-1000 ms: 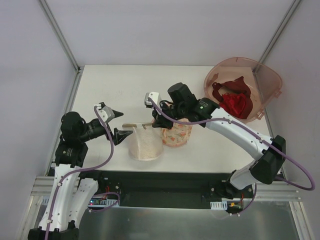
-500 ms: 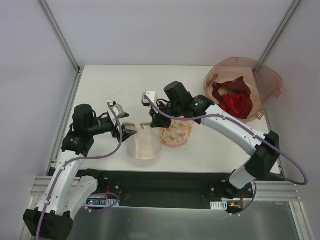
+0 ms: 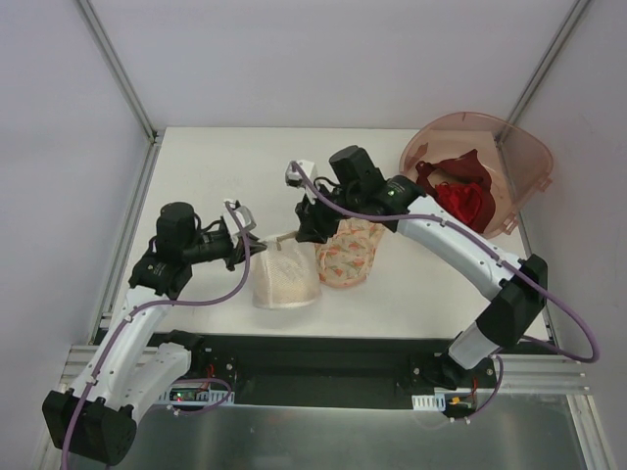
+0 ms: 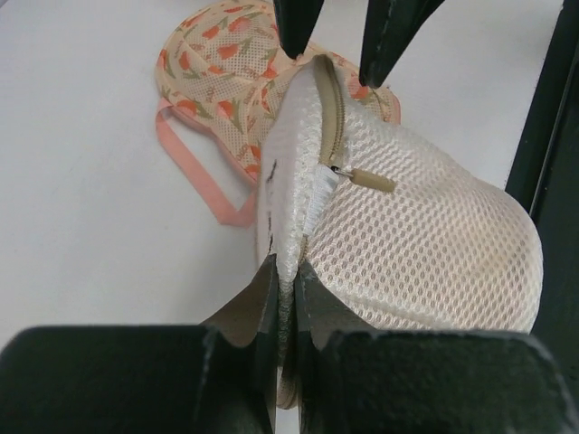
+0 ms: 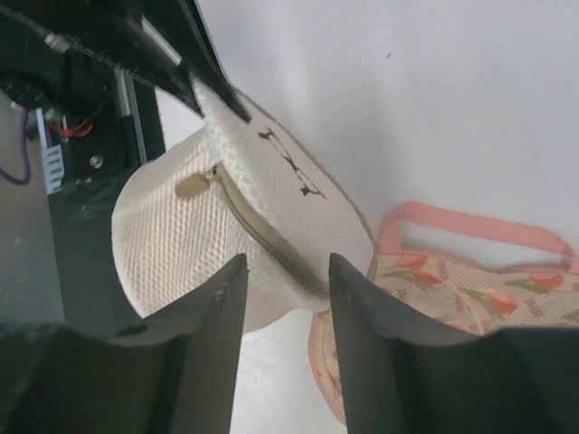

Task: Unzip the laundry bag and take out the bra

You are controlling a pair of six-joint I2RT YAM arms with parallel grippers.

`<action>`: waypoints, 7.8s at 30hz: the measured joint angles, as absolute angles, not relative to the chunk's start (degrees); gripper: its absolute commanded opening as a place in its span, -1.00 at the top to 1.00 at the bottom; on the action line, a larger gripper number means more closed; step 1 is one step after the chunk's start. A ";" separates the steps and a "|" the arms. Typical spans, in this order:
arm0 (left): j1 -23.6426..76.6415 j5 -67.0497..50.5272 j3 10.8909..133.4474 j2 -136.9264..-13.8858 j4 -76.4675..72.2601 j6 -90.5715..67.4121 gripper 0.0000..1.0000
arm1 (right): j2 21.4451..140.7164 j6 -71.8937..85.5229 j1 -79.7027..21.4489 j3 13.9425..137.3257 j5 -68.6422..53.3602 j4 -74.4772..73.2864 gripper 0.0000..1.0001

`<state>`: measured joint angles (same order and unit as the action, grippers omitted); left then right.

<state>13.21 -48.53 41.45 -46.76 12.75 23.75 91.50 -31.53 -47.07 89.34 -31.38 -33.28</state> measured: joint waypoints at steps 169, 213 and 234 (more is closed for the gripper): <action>14.33 -36.38 38.48 -35.68 16.84 6.46 -0.68 | 91.88 1.69 -50.85 81.47 -5.50 -16.97 0.98; 25.96 -31.00 44.38 -49.25 9.45 7.60 1.00 | 86.24 9.08 -46.13 73.78 -12.64 -14.52 0.98; 26.30 -30.83 42.76 -44.69 8.71 3.86 -0.76 | 89.19 15.00 -46.06 71.40 -19.27 -9.26 0.97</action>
<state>26.30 -30.83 42.76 -44.69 8.71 3.86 89.19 15.00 -46.06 71.40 -19.27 -9.26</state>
